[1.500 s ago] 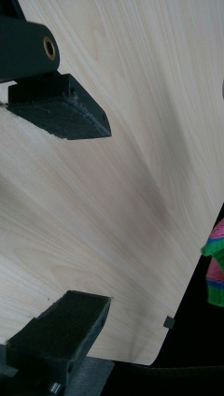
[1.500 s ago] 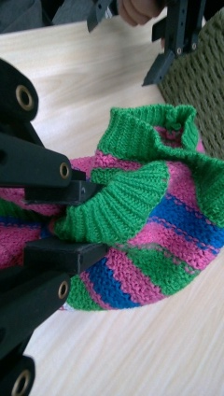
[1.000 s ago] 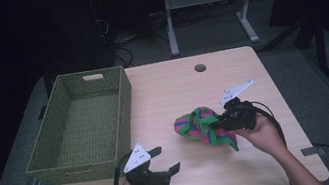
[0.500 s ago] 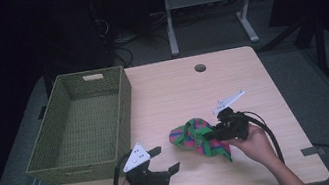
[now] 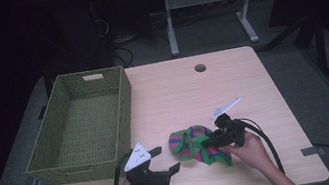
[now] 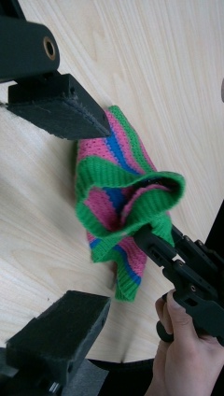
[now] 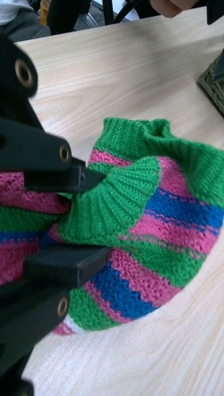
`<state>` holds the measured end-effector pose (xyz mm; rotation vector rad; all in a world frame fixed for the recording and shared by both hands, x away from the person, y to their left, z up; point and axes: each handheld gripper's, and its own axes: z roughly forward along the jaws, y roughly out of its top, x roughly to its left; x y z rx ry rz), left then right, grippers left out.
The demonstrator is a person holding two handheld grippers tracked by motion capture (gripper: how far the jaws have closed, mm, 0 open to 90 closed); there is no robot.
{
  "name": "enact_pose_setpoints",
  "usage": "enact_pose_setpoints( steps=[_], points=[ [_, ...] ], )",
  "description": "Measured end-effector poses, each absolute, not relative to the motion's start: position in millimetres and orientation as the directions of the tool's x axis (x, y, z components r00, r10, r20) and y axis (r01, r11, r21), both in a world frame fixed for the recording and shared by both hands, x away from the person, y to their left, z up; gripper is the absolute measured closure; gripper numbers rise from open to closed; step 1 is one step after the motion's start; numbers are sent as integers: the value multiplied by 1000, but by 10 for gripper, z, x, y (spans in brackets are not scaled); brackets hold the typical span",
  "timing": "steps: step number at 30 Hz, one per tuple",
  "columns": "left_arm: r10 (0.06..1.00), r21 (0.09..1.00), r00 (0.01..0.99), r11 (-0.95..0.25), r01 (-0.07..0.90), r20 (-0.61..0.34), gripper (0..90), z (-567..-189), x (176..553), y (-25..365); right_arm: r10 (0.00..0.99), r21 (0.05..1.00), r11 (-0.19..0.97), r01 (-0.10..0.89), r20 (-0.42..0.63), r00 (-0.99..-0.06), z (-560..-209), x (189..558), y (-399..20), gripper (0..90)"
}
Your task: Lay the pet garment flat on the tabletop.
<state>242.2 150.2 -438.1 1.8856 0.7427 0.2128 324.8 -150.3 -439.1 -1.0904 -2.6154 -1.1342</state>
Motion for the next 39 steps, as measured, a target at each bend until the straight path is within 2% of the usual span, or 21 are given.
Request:
enact_pose_setpoints(
  steps=[5, 20, 30, 39],
  points=[
    [585, 878, 788, -257, 403, -191, 154, -4388, 2429, 1510, 580, 589, 495, 639, 324, -747, -4392, 3228, -1495, 503],
    [584, 880, 791, -259, 397, -185, 154, -4380, 2425, 1518, 542, 573, 566, 593, 284, -791, -4345, 3092, -1499, 400],
    [585, 881, 789, -256, 399, -187, 154, -4375, 2419, 1514, 476, 625, 602, 497, 219, -852, -4139, 3039, -1405, 418],
    [581, 877, 792, -263, 401, -188, 154, -4380, 2417, 1516, 393, 629, 670, 395, 151, -907, -4109, 3090, -1172, 533]
  ],
)
